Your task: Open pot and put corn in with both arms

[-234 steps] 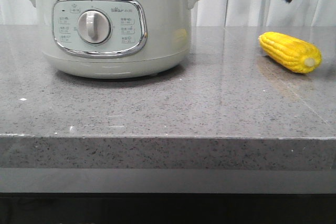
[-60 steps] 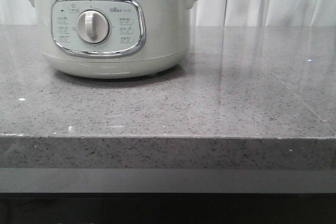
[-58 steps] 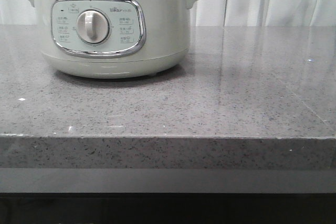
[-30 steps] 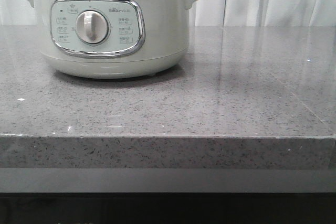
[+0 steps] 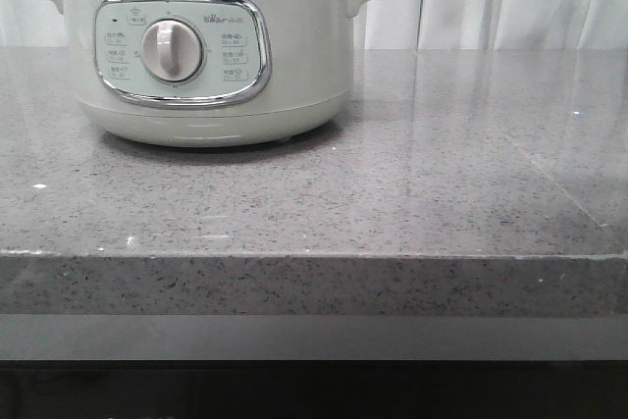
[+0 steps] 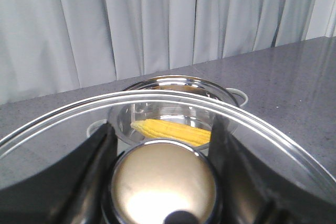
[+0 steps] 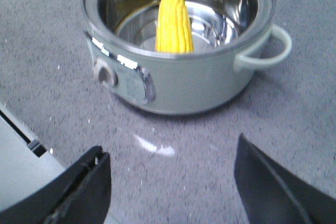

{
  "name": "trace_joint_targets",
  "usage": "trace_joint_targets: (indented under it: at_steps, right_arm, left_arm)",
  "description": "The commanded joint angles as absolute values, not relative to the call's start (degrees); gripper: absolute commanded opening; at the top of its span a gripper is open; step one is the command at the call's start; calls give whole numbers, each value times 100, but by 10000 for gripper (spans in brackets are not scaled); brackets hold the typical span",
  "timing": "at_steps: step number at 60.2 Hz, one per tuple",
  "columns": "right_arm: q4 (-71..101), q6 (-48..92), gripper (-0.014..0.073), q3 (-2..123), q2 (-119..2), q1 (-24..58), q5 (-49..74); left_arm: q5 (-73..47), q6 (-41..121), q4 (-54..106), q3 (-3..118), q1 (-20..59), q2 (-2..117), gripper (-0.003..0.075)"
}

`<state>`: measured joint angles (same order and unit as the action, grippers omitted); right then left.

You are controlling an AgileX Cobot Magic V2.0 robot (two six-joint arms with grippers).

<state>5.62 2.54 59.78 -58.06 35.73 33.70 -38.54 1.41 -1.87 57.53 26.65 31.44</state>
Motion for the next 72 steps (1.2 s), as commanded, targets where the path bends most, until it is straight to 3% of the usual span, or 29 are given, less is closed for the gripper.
trace_joint_targets:
  at_steps: [1,30,55,72]
  right_arm:
    - [545,259,521,5823,-5369,3525,2998]
    - [545,259,521,5516,-5067,3525,3101]
    - [545,259,521,5516,-5073,3525,3101]
    - [545,259,521,5516,-5073,3525,3101]
  left_arm:
    - [-2904,137,-67,5950,2649,3340,176]
    - [-391,137,0,6198,2660,5524,176]
    - [-194,137,328,7619,2660,7905,176]
    - [327,137,328,8082,2649,8864,176]
